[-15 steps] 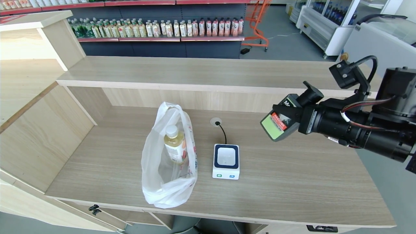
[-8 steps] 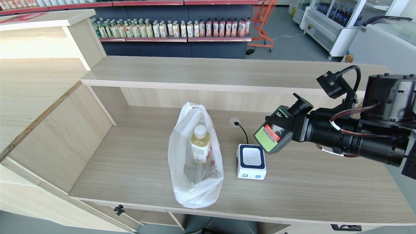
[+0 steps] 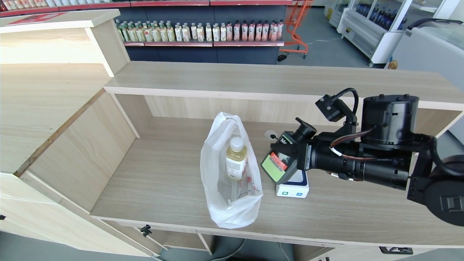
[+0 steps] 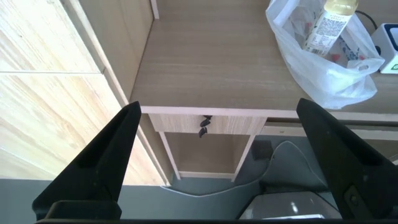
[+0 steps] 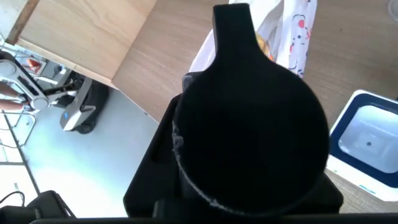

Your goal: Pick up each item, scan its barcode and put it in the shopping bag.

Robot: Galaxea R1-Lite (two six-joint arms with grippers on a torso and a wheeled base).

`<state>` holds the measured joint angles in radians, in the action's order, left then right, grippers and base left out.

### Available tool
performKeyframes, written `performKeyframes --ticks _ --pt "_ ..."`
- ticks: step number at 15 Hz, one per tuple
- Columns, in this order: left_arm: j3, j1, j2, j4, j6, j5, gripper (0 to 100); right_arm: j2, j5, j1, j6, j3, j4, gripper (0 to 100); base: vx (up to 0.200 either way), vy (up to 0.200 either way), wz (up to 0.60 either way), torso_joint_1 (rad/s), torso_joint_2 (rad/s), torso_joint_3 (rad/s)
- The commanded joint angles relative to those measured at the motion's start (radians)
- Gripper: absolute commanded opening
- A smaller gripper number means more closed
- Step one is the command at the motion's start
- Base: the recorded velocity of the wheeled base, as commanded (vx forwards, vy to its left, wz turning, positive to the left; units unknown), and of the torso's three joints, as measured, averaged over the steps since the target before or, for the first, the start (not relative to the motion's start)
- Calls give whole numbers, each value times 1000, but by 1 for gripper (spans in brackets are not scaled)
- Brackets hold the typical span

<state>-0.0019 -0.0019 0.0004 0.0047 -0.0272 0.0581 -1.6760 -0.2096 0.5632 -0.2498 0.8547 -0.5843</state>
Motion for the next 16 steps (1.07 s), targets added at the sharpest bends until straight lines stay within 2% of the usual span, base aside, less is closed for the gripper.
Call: performKeyframes --ticks 1,3,5,10,16 --pt "0 0 0 0 0 0 100 -53 2 29 15 3 0 0 0 0 0 0 0 0" --pt "0 0 0 0 0 0 100 -91 1 38 70 3 -26 0 0 0 0 0 0 0" --pt "0 0 0 0 0 0 100 -186 -5 43 149 -8 -163 0 0 0 0 0 0 0" --pt "0 0 0 0 0 0 100 -269 -13 -6 195 -63 -307 0 0 0 0 0 0 0" --pt "0 0 0 0 0 0 100 -495 -76 0 302 20 -407 0 0 0 0 0 0 0"
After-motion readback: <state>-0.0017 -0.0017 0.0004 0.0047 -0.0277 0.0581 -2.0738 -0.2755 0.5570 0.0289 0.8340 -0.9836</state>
